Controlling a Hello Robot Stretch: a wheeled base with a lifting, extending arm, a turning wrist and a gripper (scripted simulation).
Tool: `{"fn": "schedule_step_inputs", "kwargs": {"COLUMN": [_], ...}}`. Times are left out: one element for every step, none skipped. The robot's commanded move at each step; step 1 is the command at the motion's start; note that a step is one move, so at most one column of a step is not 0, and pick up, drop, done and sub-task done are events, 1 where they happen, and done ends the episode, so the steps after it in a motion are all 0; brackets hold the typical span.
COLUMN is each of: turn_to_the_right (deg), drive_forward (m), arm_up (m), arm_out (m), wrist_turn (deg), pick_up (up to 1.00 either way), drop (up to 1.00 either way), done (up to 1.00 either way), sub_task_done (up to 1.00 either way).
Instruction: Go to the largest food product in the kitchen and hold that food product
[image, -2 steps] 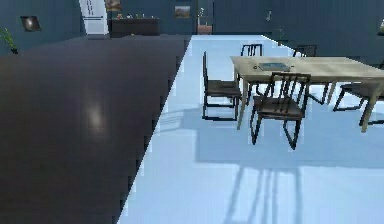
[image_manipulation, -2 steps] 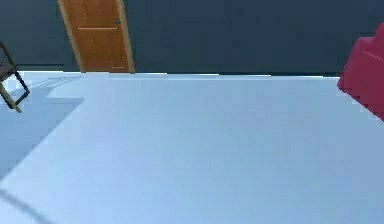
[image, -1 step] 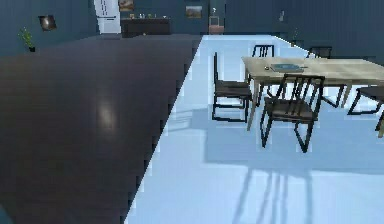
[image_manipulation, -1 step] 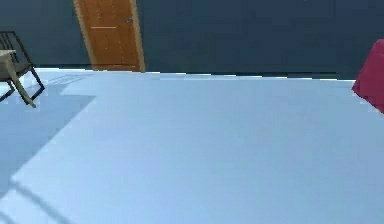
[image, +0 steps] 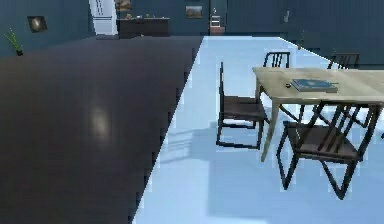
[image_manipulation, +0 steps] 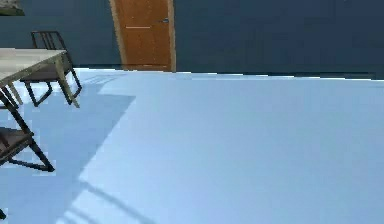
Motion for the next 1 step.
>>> {"fn": "schedule_step_inputs", "kwargs": {"turn_to_the_right": [-36.0], "drive_forward": [0.0], "arm_up": [0.0], "arm_out": [0.0], "wrist_turn": [0.0], "pick_up": [0.0], "drop": [0.0], "done": [0.0], "sub_task_done": [0.0]}}
